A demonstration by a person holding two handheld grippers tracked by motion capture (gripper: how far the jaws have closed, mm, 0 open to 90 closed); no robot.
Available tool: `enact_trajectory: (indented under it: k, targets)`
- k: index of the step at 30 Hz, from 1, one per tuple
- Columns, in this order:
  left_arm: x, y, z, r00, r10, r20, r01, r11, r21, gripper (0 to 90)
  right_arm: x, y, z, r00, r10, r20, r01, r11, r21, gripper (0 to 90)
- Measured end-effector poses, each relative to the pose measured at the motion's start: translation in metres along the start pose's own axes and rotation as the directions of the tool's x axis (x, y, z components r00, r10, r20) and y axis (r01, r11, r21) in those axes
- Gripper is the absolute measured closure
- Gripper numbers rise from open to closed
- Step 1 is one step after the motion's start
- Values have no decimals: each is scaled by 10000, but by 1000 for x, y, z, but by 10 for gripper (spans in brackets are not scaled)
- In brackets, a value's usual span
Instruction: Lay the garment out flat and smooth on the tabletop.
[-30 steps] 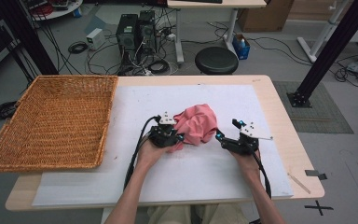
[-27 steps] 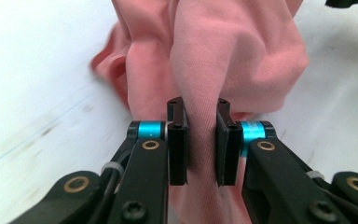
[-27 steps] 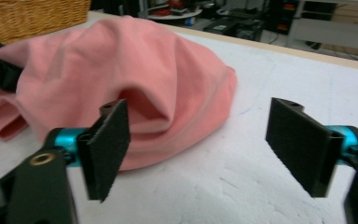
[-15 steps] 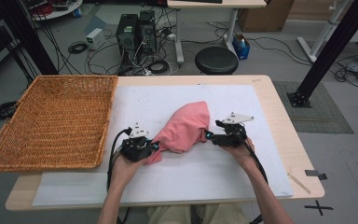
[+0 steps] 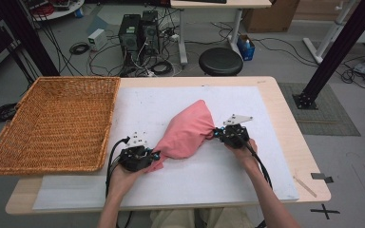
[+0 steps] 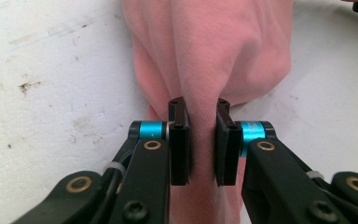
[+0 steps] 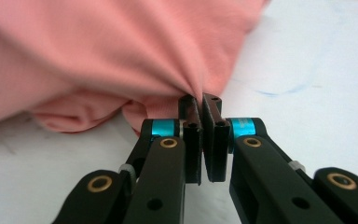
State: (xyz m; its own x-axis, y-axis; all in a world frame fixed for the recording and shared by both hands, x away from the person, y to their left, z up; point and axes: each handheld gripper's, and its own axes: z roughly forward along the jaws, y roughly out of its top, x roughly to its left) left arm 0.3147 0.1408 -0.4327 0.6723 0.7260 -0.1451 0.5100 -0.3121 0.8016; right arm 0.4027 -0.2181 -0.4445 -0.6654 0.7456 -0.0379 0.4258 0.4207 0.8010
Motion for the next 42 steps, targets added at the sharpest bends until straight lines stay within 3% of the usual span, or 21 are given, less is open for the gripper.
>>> enact_trajectory:
  k: [3, 5, 7, 9, 12, 14, 17, 20, 24, 27, 29, 31, 33, 35, 37, 42]
  targets:
    - [-1, 0, 1, 9995, -7, 312, 8, 10000, -14, 784, -10, 1, -14, 9975, -58, 710, 60, 10000, -26, 880]
    - [-4, 4, 3, 9977, 107, 668, -102, 9999, -66, 724, -17, -1, -20, 9955, 95, 944, -95, 10000, -10, 872]
    - [-8, 9, 3, 9971, 311, 698, -298, 9994, -195, 631, -23, -5, -23, 9927, 10, 1210, -43, 9996, 273, 841]
    - [-10, 15, 1, 9966, 330, 749, -291, 9981, -535, 564, -29, -11, -29, 9917, 315, 1250, -357, 9989, 318, 713]
    - [-7, 26, -2, 9960, 257, 853, -156, 9930, -1170, 528, -36, -20, -45, 9885, 952, 1172, -938, 9954, -173, 631]
    - [-3, 35, 2, 9973, 221, 707, -125, 9911, -1329, 516, -39, -24, -53, 9869, 1277, 988, -1233, 9911, -497, 590]
    - [1, 50, 19, 9986, 314, 435, -263, 9931, -1146, 494, -40, -28, -57, 9886, 1342, 681, -1308, 9900, -519, 558]
    - [4, 62, 47, 9988, 289, 405, -252, 9957, -895, 482, -37, -28, -52, 9915, 1204, 498, -1184, 9921, -414, 541]
    - [4, 64, 84, 9986, 7, 533, -12, 10000, 93, 477, -30, -23, -42, 9954, 843, 449, -831, 9962, -270, 541]
    - [3, 57, 99, 9956, -181, 916, 110, 9969, 774, 614, -27, -21, -33, 9968, 657, 446, -653, 9978, -107, 577]
    - [3, 55, 96, 9963, -46, 854, -13, 9977, 683, 745, -26, -19, -27, 9966, 692, 450, -690, 9976, -67, 576]
    - [4, 54, 88, 9962, -60, 866, 12, 9985, 552, 820, -25, -19, -25, 9956, 760, 552, -763, 9971, 23, 576]
    - [4, 53, 73, 9972, -92, 742, 49, 9983, 576, 838, -27, -20, -24, 9933, 993, 587, -998, 9950, 73, 573]
    - [0, 47, 56, 9982, 380, 460, -411, 9968, 690, 842, -29, -21, -25, 9905, 1282, 490, -1292, 9915, 176, 553]
    - [-3, 38, 43, 9979, 611, 204, -627, 9937, 930, 842, -29, -21, -27, 9905, 1361, 185, -1364, 9905, 162, 534]
    - [-1, 16, 30, 9991, 92, 426, -126, 9967, 803, 841, -12, -15, -21, 9973, 668, -306, -671, 9977, -100, 542]
